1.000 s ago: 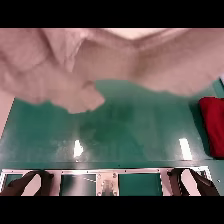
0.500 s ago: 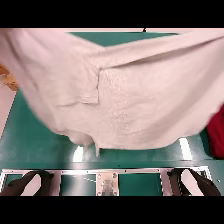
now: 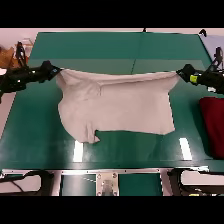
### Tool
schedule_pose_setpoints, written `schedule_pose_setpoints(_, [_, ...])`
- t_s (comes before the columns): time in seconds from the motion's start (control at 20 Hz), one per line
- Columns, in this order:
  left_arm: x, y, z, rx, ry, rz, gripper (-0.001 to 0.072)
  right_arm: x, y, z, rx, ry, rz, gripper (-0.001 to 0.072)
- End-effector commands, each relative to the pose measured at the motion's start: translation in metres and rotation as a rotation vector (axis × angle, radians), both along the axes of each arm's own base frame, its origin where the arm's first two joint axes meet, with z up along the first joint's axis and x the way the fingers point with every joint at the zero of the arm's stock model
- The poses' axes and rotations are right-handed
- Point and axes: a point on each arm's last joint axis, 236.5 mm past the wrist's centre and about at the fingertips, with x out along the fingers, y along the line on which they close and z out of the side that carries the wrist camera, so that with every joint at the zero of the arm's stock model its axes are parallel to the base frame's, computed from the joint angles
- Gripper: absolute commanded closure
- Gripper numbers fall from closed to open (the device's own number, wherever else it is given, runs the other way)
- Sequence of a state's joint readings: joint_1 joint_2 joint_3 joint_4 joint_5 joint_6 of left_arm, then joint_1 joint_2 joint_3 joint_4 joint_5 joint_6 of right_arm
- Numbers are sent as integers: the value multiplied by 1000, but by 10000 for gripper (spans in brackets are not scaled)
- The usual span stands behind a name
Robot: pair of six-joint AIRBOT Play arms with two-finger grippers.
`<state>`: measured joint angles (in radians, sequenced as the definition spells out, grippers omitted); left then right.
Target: Fold the shirts.
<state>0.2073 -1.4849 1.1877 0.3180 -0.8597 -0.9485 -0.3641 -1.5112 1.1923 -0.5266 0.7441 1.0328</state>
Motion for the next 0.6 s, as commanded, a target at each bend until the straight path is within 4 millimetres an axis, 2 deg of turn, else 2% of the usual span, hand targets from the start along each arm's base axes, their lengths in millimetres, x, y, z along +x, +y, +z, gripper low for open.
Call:
schedule_pose_setpoints(0.0, [44, 8, -16, -46, -11, 36, 687, 38, -6, -34, 66, 32, -22, 699])
schedule_pose_setpoints(0.15, [56, 14, -14, -32, -20, 58, 687, 54, -9, -23, 76, 5, -16, 699])
schedule_pose_setpoints(0.25, [53, 19, -24, 6, 7, 57, 687, 51, -3, -23, 84, 16, 14, 699])
schedule_pose_setpoints(0.55, [12, 28, -81, 230, 193, -73, 686, 2, 19, -59, 48, 179, 168, 701])
